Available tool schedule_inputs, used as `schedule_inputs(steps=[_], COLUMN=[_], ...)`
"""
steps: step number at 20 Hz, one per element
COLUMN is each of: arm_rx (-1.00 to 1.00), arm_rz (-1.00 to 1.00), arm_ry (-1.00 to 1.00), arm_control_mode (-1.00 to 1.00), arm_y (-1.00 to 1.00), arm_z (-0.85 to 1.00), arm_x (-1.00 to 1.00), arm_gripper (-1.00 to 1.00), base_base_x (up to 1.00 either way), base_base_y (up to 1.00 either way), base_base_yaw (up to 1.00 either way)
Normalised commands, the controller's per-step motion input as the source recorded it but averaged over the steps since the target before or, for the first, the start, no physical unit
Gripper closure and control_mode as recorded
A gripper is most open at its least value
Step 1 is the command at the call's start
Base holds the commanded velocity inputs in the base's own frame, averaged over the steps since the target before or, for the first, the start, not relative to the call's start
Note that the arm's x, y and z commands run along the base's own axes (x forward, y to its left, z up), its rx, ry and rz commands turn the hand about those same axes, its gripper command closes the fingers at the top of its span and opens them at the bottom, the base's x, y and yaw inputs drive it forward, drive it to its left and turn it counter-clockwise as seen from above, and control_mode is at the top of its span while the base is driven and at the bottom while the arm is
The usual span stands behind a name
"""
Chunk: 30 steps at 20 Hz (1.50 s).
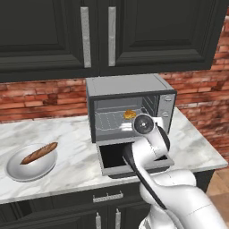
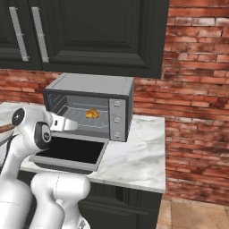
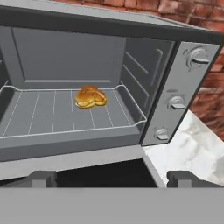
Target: Pick up the heated bread from the toaster oven and place it in the bowl. Then move the bread bowl to the dining counter.
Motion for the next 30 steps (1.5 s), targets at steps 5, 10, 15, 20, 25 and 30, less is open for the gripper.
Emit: schedule_inputs(steps=[5, 10, 15, 20, 25, 30], arm_rx=[0.08, 0.06, 0.01, 0.00, 0.00, 0.00], arm_rz=[0.09, 0.05, 0.00, 0.00, 0.00, 0.00], arm_ry=[-0.01, 0.00, 0.00, 0.01, 0.00, 0.00], arm_control_mode=[-1.00, -1.00, -1.00, -1.00, -1.00, -1.00], arm_y=[-0.05, 0.01, 0.00, 0.00, 0.00, 0.00], arm_z=[0.00, 0.00, 0.00, 0.00, 0.00, 0.00], arm_x=[0.55, 0.46, 0.44, 0.08, 0.00, 0.00], arm_gripper=[-1.00, -1.00, -1.00, -1.00, -1.00, -1.00], base_base_x=[0.00, 0.00, 0.00, 0.00, 0.00, 0.00], base_base_y=[0.00, 0.00, 0.00, 0.00, 0.00, 0.00], base_base_yaw=[0.00, 0.00, 0.00, 0.00, 0.00, 0.00])
